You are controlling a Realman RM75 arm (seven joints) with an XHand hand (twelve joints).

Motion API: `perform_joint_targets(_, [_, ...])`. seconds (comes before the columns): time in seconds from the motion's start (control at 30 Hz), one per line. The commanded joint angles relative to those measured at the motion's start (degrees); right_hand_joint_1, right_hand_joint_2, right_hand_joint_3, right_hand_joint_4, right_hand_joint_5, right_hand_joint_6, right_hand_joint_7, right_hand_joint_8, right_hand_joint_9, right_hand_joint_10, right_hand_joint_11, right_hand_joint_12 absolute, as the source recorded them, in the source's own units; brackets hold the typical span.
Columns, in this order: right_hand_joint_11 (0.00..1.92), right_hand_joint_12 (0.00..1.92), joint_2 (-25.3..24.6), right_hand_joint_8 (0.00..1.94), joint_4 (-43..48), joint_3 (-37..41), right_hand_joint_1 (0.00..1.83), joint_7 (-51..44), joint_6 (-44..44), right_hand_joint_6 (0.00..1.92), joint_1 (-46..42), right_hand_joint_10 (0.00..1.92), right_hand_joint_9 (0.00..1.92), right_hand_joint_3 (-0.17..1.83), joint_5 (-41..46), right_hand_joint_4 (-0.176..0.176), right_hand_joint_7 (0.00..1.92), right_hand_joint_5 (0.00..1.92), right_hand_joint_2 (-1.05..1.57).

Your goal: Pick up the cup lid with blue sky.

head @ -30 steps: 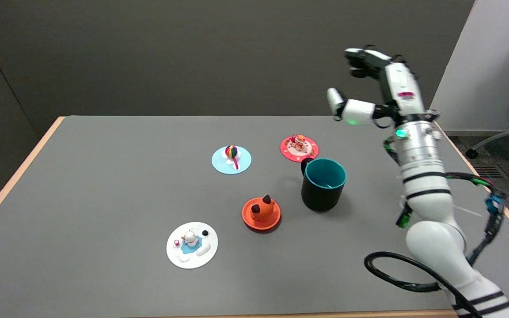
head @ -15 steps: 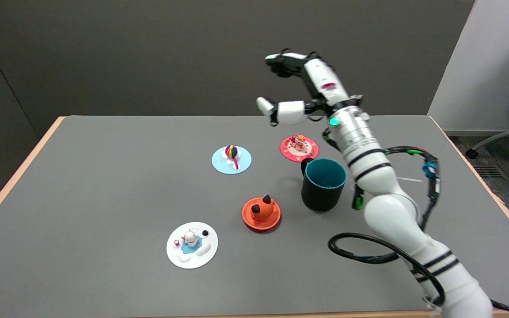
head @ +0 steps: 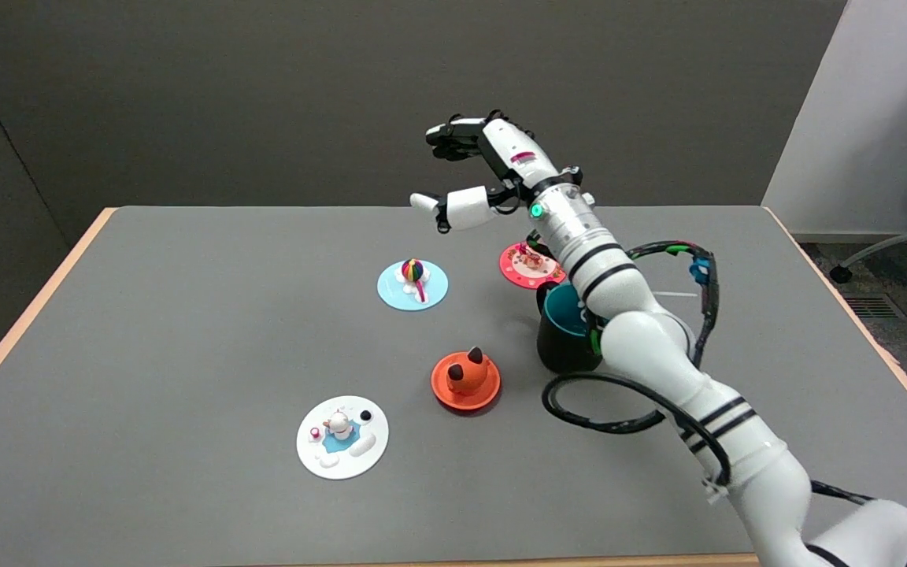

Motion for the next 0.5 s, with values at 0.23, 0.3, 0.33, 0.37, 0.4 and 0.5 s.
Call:
perform_joint_targets(0.23, [0.37, 0.89, -2.4, 0.22, 16.8, 6.7, 0.70, -2.7, -4.5, 0.21, 8.8, 0.25, 0.75, 0.81, -0.1, -0.172, 0.82, 0.69, 0.45])
perform_joint_targets(0.3, [0.35, 0.91, -2.2, 0.23, 16.4, 7.8, 0.70, -5.0, -5.7, 0.21, 8.3, 0.24, 0.75, 0.74, -0.1, -0.176, 0.80, 0.68, 0.48])
perform_joint_targets(0.33, [0.35, 0.91, -2.1, 0.23, 16.2, 8.0, 0.70, -5.6, -6.0, 0.21, 8.1, 0.24, 0.74, 0.73, -0.1, -0.176, 0.80, 0.68, 0.48])
perform_joint_targets(0.37, [0.34, 0.90, -1.8, 0.23, 15.8, 8.6, 0.70, -6.6, -6.2, 0.21, 7.6, 0.24, 0.73, 0.74, -0.1, -0.176, 0.79, 0.68, 0.48])
perform_joint_targets(0.4, [0.34, 0.90, -1.7, 0.23, 15.0, 8.9, 0.70, -7.3, -6.4, 0.21, 7.2, 0.24, 0.73, 0.74, -0.1, -0.176, 0.79, 0.68, 0.48])
perform_joint_targets(0.5, [0.33, 0.89, -1.4, 0.23, 12.7, 10.4, 0.71, -9.3, -7.6, 0.22, 5.6, 0.24, 0.72, 0.76, -0.2, -0.176, 0.79, 0.69, 0.47])
